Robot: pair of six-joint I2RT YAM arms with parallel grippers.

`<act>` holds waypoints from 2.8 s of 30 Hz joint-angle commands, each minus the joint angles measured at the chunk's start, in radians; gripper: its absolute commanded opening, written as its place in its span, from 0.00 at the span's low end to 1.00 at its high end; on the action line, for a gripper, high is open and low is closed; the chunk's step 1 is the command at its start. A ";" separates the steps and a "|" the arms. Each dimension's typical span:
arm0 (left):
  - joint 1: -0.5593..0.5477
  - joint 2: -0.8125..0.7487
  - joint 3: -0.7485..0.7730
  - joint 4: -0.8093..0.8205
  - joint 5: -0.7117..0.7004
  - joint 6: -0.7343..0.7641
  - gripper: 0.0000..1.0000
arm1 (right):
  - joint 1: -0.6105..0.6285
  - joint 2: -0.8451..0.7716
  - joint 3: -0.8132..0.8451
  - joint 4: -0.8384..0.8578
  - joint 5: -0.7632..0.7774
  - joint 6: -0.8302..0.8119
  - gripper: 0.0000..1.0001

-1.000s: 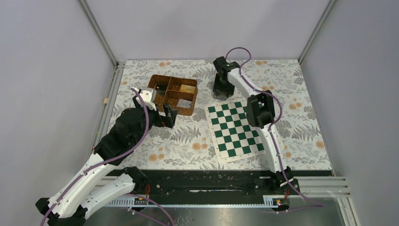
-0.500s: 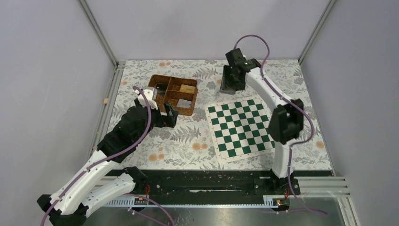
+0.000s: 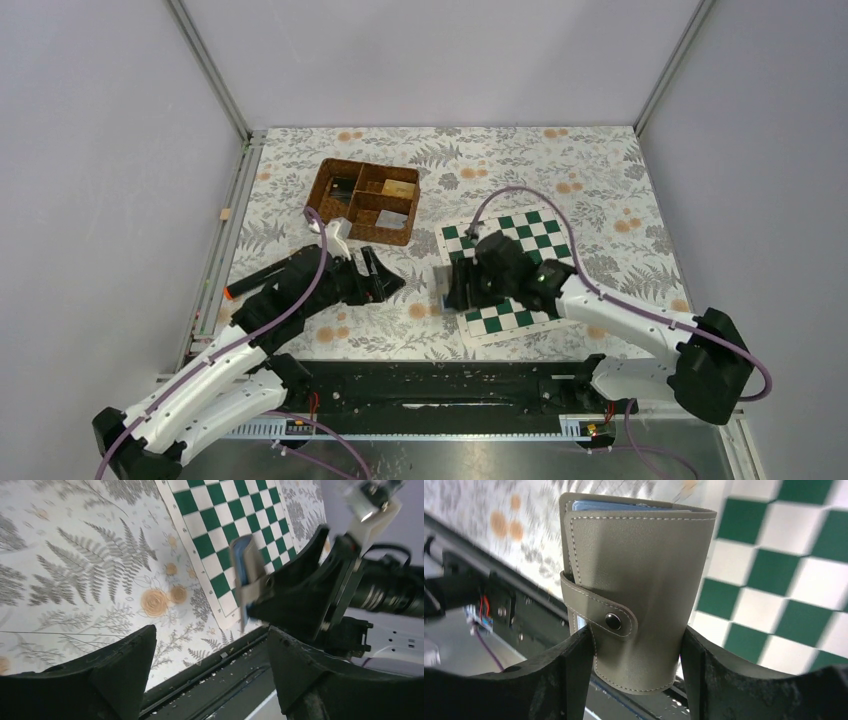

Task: Take the credit cards out of the card holder
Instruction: Pick up the card holder from the center of the board, then place the card holder at the center of the board, then open the card holder at the center of the board.

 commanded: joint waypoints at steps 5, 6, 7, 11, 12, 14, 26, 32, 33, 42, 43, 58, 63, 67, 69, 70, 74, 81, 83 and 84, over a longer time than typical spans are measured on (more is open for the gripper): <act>0.002 0.005 -0.190 0.241 0.148 -0.134 0.76 | 0.176 0.046 -0.131 0.411 -0.056 0.149 0.60; 0.002 0.009 -0.206 0.246 0.148 -0.135 0.76 | 0.192 0.061 -0.131 0.422 -0.046 0.156 0.60; 0.002 0.012 -0.220 0.252 0.148 -0.137 0.76 | 0.207 0.080 -0.128 0.434 -0.038 0.162 0.61; 0.003 0.017 -0.268 0.284 0.136 -0.146 0.75 | 0.238 0.170 -0.101 0.455 -0.023 0.188 0.64; 0.002 0.022 -0.280 0.297 0.132 -0.150 0.74 | 0.242 0.190 -0.094 0.469 -0.026 0.192 0.64; 0.003 0.030 -0.302 0.329 0.133 -0.154 0.74 | 0.246 0.217 -0.088 0.504 -0.043 0.199 0.64; 0.003 0.071 -0.359 0.373 0.073 -0.122 0.53 | 0.249 0.234 -0.075 0.463 -0.058 0.152 0.88; 0.003 0.097 -0.341 0.296 0.017 -0.113 0.52 | 0.249 0.238 -0.062 0.426 -0.029 0.160 0.80; 0.002 0.097 -0.334 0.272 0.005 -0.113 0.52 | 0.248 0.248 -0.054 0.423 -0.036 0.152 0.76; 0.002 0.046 -0.371 0.202 0.019 -0.187 0.49 | 0.099 0.315 -0.021 0.358 -0.222 -0.004 0.69; 0.002 0.042 -0.384 0.216 0.028 -0.198 0.49 | 0.086 0.321 -0.024 0.385 -0.242 -0.012 0.68; -0.001 0.072 -0.480 0.320 0.089 -0.257 0.47 | 0.087 0.454 -0.045 0.448 -0.393 -0.007 0.61; -0.002 0.101 -0.525 0.412 0.120 -0.289 0.41 | 0.085 0.466 -0.104 0.606 -0.497 0.119 0.56; -0.002 0.102 -0.537 0.438 0.118 -0.292 0.35 | 0.086 0.491 -0.135 0.755 -0.542 0.213 0.51; -0.002 0.102 -0.538 0.438 0.114 -0.288 0.32 | 0.086 0.491 -0.142 0.786 -0.544 0.232 0.48; -0.003 0.100 -0.538 0.438 0.115 -0.286 0.32 | 0.085 0.488 -0.145 0.793 -0.541 0.235 0.47; -0.002 0.086 -0.535 0.426 0.107 -0.279 0.32 | 0.075 0.464 -0.160 0.809 -0.524 0.252 0.26; -0.002 0.057 -0.402 0.287 0.044 -0.187 0.50 | 0.057 0.415 -0.199 0.903 -0.527 0.345 0.00; -0.003 0.063 -0.344 0.250 0.060 -0.128 0.56 | 0.057 0.380 -0.195 0.857 -0.467 0.343 0.00; -0.008 0.074 -0.313 0.228 0.065 -0.103 0.58 | 0.057 0.365 -0.194 0.838 -0.432 0.343 0.00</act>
